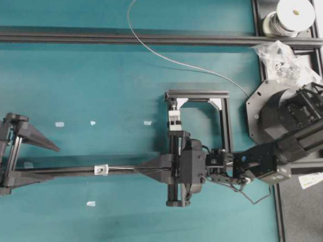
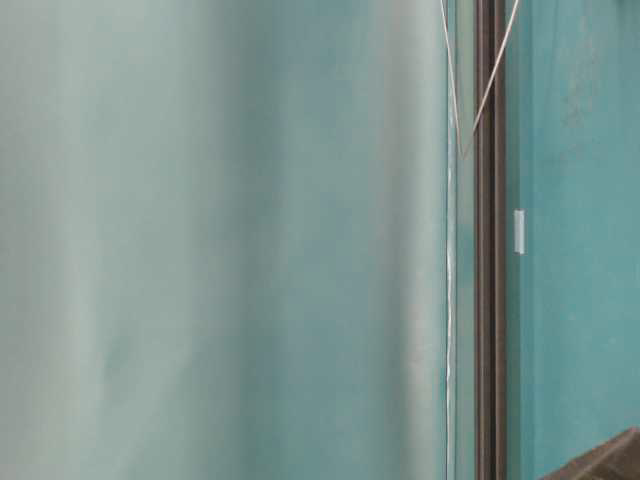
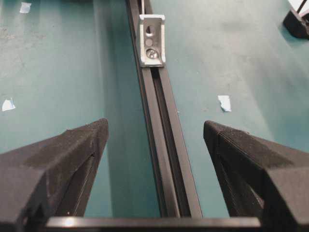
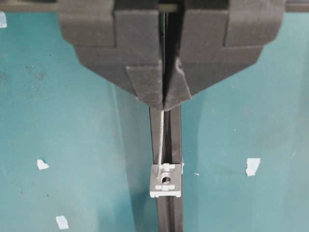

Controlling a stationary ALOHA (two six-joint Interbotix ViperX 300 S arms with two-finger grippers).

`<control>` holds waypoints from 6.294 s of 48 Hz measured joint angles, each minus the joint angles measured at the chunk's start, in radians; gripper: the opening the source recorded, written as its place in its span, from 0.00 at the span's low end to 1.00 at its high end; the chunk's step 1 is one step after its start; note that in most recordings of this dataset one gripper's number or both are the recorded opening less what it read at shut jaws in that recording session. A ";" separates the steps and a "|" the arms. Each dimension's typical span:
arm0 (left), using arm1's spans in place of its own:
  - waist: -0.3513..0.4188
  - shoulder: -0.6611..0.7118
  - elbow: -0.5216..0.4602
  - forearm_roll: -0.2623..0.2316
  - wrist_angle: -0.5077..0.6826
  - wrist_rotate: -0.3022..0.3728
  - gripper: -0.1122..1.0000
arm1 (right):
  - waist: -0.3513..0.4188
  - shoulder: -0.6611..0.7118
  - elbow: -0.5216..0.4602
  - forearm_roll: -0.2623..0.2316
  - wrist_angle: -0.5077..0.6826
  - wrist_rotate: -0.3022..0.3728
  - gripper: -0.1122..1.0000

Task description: Insert the wire through the hole in the metal fitting.

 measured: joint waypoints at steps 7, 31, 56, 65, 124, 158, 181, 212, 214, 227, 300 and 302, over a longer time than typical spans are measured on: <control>0.002 0.000 0.000 0.000 0.000 0.000 0.88 | -0.002 0.000 0.000 -0.018 0.000 0.000 0.09; 0.003 0.000 0.000 0.002 0.000 0.002 0.88 | 0.000 0.000 -0.006 -0.043 0.008 0.003 0.09; 0.003 0.000 0.000 0.000 0.000 0.000 0.88 | -0.002 0.000 0.005 -0.043 0.000 0.012 0.09; 0.003 0.000 0.000 0.000 0.000 0.002 0.88 | -0.002 0.000 0.015 -0.041 -0.012 0.015 0.09; 0.009 0.000 0.000 0.002 0.000 0.005 0.88 | 0.000 0.002 0.005 -0.046 -0.012 0.014 0.09; 0.017 0.000 -0.028 0.000 0.074 0.005 0.88 | -0.034 0.109 -0.080 -0.051 -0.075 0.003 0.09; 0.037 0.038 -0.095 0.002 0.112 -0.002 0.88 | -0.081 0.155 -0.135 -0.143 -0.087 -0.002 0.09; 0.077 0.104 -0.219 0.002 0.253 -0.086 0.87 | -0.092 0.166 -0.147 -0.149 -0.069 0.000 0.09; 0.078 0.104 -0.221 0.002 0.258 -0.094 0.88 | -0.092 0.166 -0.147 -0.150 -0.069 -0.002 0.09; 0.077 0.104 -0.236 0.000 0.278 -0.095 0.84 | -0.092 0.166 -0.147 -0.150 -0.069 0.003 0.09; 0.043 0.098 -0.336 0.002 0.488 -0.279 0.02 | -0.094 0.164 -0.149 -0.149 -0.058 0.009 0.09; 0.043 0.098 -0.337 0.002 0.492 -0.279 0.02 | -0.094 0.164 -0.149 -0.150 -0.055 0.009 0.09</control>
